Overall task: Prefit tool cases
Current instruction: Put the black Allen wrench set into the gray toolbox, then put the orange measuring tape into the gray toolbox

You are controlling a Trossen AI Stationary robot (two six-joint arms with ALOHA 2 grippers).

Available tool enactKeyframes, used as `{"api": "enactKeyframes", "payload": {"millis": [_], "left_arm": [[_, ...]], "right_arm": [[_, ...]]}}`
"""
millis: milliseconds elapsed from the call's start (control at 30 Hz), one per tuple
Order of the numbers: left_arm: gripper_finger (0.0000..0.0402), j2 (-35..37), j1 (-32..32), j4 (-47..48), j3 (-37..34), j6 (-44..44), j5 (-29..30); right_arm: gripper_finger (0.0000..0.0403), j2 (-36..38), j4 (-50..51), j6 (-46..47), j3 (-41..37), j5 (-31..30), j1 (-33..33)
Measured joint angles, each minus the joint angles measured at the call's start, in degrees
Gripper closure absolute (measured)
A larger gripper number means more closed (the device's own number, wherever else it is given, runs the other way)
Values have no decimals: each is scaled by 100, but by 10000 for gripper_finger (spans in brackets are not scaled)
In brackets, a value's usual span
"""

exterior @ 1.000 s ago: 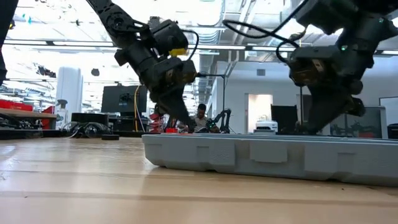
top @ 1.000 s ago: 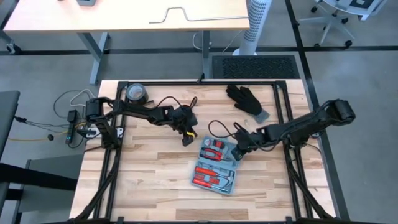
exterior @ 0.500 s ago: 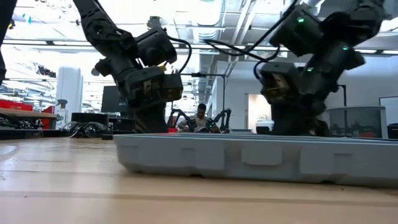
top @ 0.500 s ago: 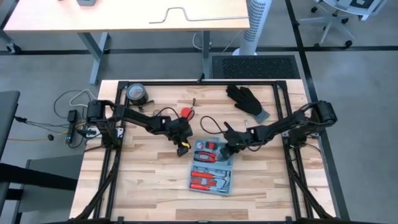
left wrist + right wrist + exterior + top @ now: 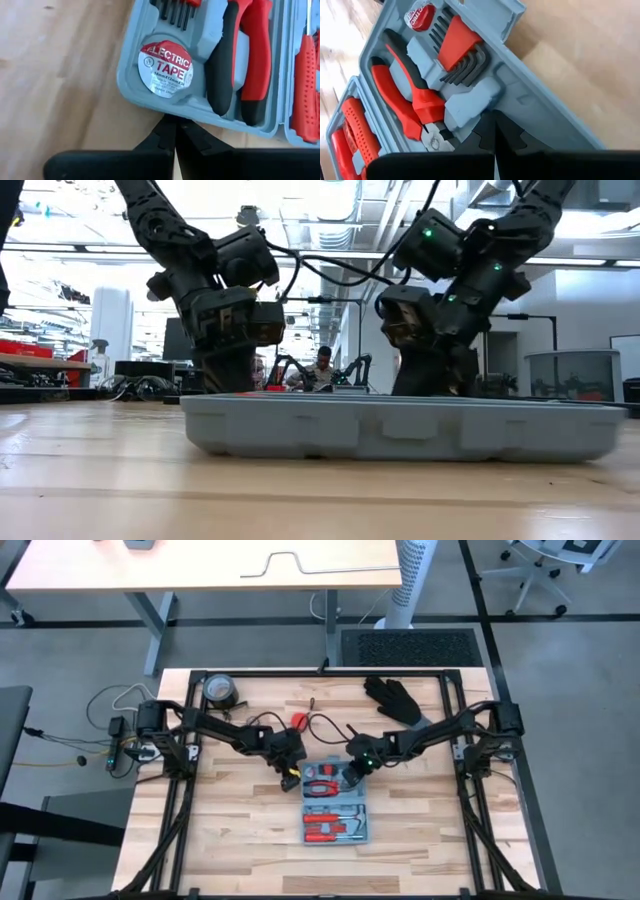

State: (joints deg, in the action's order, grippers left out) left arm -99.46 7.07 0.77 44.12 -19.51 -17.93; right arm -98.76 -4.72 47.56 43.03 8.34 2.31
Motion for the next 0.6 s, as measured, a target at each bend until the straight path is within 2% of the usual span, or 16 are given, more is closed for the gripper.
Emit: {"api": "enactKeyframes", "payload": {"millis": [200,400,600], "left_arm": [[401,289,152,595,-4,272,143],[401,709,208,1355,-17,478,338],[401,1507,344,1651,-17,956,922]], "right_arm": [[403,170,213,-285,15,50,265],[394,586,538,-564,15,98,253],[375,1204,605,-730,15,68,297]]}}
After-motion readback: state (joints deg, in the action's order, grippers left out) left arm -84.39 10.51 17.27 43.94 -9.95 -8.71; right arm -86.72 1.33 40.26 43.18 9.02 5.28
